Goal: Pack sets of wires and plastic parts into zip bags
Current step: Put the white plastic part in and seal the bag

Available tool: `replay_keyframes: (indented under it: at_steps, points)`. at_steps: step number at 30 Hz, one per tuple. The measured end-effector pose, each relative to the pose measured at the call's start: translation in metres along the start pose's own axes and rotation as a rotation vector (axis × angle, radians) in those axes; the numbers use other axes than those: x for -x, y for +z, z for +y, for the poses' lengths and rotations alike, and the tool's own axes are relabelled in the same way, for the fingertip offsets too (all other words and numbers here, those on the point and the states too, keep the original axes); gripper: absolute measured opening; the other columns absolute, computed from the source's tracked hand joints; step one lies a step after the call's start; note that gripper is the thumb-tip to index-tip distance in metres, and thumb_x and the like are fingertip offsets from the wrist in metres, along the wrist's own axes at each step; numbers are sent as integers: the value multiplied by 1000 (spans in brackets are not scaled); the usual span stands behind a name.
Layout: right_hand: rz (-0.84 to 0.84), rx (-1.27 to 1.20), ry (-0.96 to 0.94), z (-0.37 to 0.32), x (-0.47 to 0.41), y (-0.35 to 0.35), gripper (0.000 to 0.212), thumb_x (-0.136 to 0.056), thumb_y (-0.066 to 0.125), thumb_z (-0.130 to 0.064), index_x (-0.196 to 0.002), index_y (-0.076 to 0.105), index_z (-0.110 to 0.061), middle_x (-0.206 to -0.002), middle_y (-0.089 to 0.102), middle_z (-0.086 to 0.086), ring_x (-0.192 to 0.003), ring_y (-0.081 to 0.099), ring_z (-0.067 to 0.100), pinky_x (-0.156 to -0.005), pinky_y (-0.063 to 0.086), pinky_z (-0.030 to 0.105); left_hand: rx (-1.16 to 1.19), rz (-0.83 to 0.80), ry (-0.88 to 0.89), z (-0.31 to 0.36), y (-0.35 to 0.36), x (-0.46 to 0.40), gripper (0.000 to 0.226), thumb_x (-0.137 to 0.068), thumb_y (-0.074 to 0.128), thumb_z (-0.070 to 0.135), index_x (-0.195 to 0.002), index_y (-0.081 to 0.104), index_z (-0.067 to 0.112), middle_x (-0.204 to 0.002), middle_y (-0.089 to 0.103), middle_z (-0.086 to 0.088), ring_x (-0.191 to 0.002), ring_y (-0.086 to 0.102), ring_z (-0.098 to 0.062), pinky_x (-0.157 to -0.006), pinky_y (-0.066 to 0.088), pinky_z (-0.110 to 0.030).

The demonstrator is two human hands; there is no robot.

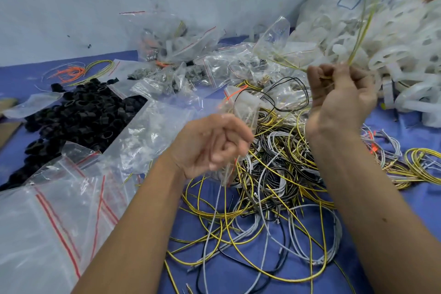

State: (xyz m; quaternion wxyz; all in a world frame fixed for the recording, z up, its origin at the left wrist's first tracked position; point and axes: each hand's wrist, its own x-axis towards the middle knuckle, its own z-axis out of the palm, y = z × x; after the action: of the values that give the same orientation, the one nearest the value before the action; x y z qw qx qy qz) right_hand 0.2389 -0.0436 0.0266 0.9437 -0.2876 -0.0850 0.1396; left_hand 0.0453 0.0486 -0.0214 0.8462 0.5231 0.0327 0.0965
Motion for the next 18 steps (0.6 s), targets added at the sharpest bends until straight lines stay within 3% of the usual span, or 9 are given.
replay_keyframes:
  at_steps: [3,6,8,10,13,18]
  points:
    - [-85,-36,51,0,5,3,18,-104,53,1,-88,48,-7,-68,61,12,-59,63,19,-65,61,32,-88,-228,-203,2,25,-7,76,-94,64,47,-142,48,-10,-129,61,-32,-77,68,-21,-60,61,-24]
    - [-170,-92,97,-5,7,7,15,-103,53,1,-91,50,-6,-68,64,10,-60,65,18,-64,60,29,-39,-104,-259,-7,51,-27,66,-100,55,38,-147,40,-6,-143,51,-33,-108,65,-41,-85,63,-35]
    - [-210,-122,102,-10,7,9,16,-104,52,2,-90,50,-6,-66,65,8,-61,66,16,-63,59,27,111,71,-183,-10,67,-41,55,-94,57,35,-137,44,2,-136,55,-28,-108,65,-40,-96,59,-41]
    - [-207,-133,92,-14,6,9,17,-103,52,2,-88,50,-6,-64,65,7,-60,66,15,-63,59,26,304,240,-57,-7,76,-53,58,-89,66,34,-135,43,6,-136,54,-21,-105,67,-39,-96,57,-45]
    - [-118,-84,49,-17,1,5,18,-103,53,2,-87,51,-7,-64,64,7,-57,65,15,-61,59,26,498,430,153,5,80,-66,67,-98,63,35,-149,37,0,-146,52,-16,-122,61,-43,-104,53,-49]
    - [-30,276,-92,-10,-4,-5,18,-103,57,-3,-86,54,-9,-69,65,11,-58,67,21,-57,58,31,186,638,273,23,84,-90,27,-103,60,33,-115,61,9,-117,70,-9,-92,67,-24,-75,60,-32]
